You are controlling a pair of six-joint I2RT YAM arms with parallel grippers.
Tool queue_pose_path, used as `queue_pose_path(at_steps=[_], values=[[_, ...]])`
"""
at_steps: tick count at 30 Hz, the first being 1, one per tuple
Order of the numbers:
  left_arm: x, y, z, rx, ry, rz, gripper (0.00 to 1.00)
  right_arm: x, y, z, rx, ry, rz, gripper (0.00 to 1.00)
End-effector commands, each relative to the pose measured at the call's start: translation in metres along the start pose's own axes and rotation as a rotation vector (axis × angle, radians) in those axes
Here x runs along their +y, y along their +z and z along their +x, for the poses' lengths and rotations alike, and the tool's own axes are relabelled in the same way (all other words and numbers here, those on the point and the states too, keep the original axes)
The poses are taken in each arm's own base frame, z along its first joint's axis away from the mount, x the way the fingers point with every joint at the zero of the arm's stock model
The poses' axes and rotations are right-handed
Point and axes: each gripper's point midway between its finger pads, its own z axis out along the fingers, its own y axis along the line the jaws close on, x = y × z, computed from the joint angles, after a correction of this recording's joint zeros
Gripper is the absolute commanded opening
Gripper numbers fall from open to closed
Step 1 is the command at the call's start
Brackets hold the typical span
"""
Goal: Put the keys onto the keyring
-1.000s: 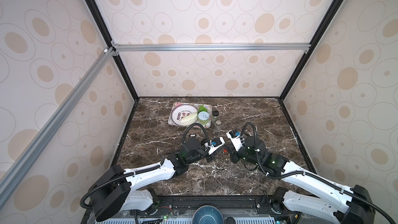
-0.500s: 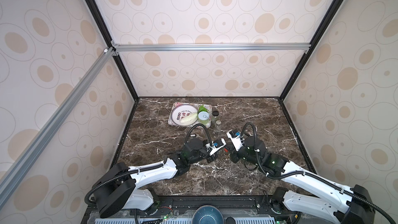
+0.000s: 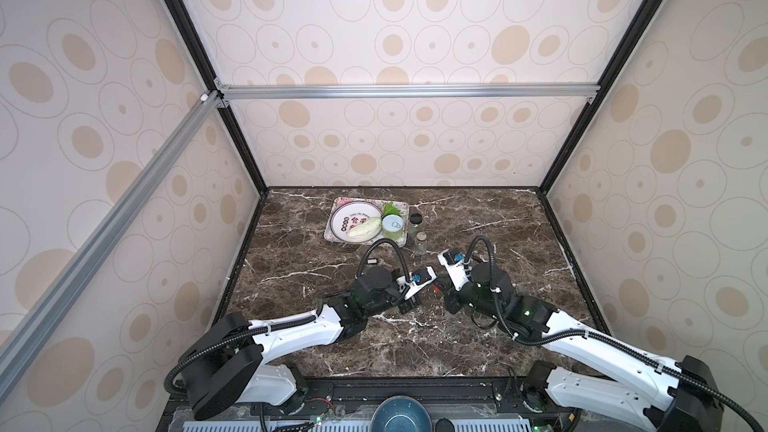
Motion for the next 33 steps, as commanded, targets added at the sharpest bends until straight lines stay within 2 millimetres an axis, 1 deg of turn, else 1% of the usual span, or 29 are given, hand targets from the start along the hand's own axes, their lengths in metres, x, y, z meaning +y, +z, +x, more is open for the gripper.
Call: queue_pose_path(at_steps=[1, 4, 9, 13, 21, 30, 31, 33], values=[[0.004, -0.002, -0.019, -0.069, 0.035, -0.023, 0.00, -0.007, 0.006, 0.005, 0.034, 0.078, -0.001, 0.00], [0.003, -0.002, -0.018, -0.068, 0.039, -0.021, 0.00, -0.011, 0.009, 0.008, 0.053, 0.119, -0.018, 0.00], [0.003, -0.001, -0.017, -0.072, 0.041, -0.020, 0.00, -0.007, 0.009, 0.007, 0.051, 0.117, -0.041, 0.00], [0.003, 0.000, -0.017, -0.071, 0.039, -0.020, 0.00, -0.003, 0.006, 0.003, 0.033, 0.105, -0.065, 0.00], [0.004, 0.000, -0.016, -0.071, 0.035, -0.027, 0.00, -0.003, 0.002, 0.002, 0.022, 0.096, -0.064, 0.00], [0.006, 0.000, -0.013, -0.063, 0.026, -0.040, 0.00, -0.002, -0.005, -0.003, -0.013, 0.079, -0.070, 0.00], [0.006, 0.000, -0.013, -0.063, 0.025, -0.043, 0.02, -0.002, -0.005, -0.003, -0.014, 0.079, -0.068, 0.00], [0.007, -0.001, -0.014, -0.064, 0.023, -0.049, 0.11, -0.002, -0.006, -0.004, -0.020, 0.076, -0.070, 0.00]])
